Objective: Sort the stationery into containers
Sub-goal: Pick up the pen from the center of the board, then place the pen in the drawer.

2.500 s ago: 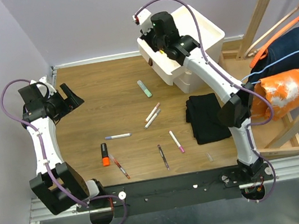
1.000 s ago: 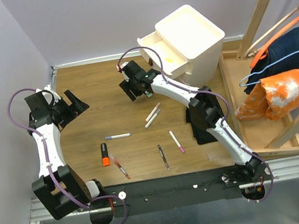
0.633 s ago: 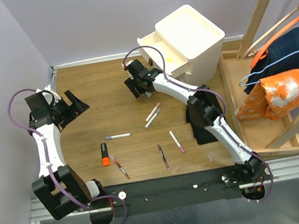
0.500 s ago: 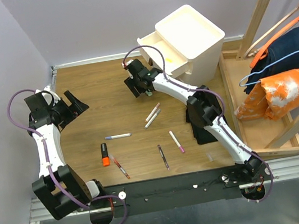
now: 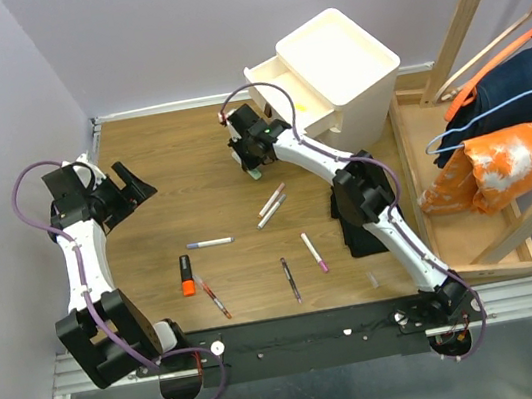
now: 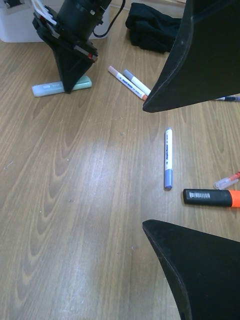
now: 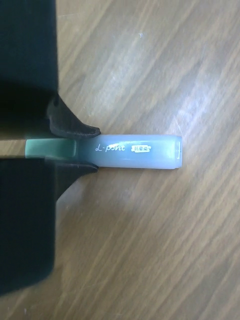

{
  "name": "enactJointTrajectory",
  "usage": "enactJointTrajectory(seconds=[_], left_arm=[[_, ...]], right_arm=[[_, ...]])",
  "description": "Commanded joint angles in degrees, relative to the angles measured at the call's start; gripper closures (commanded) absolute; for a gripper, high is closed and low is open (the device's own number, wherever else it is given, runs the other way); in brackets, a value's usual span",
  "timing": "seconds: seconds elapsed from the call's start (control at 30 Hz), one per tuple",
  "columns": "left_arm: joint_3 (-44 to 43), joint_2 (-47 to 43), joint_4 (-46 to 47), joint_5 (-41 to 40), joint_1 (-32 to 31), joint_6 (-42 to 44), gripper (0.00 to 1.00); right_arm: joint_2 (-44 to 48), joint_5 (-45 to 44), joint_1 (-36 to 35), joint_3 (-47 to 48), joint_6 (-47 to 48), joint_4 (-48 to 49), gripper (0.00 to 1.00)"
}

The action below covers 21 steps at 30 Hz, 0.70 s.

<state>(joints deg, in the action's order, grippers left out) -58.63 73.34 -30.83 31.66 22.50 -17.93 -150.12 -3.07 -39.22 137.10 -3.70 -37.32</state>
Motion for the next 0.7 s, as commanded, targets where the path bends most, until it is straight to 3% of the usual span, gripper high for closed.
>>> enactJointTrajectory(seconds=[0.0, 0.17, 0.37, 0.67], left_arm=[[-0.17, -0.04, 1.91, 1.48, 0.44, -0.96, 0.04], [0.97, -0.13, 3.32, 3.85, 1.05, -4.04, 0.03], [1.33, 0.58, 1.74, 3.85, 0.44, -3.07, 0.04], [1.33, 0.57, 3.41, 4.29, -0.35, -3.42, 0.04]], right_arm=[[3.6, 7.8, -1.99, -1.13, 2.56, -3.81, 0.99], [14.49, 10.63, -3.23, -2.1, 2.56, -0.57, 0.99], [23.19, 1.42, -2.79, 1.24, 10.64, 3.21, 1.0], [30.24, -11.86, 0.46, -1.39, 17.5, 8.67, 1.0]])
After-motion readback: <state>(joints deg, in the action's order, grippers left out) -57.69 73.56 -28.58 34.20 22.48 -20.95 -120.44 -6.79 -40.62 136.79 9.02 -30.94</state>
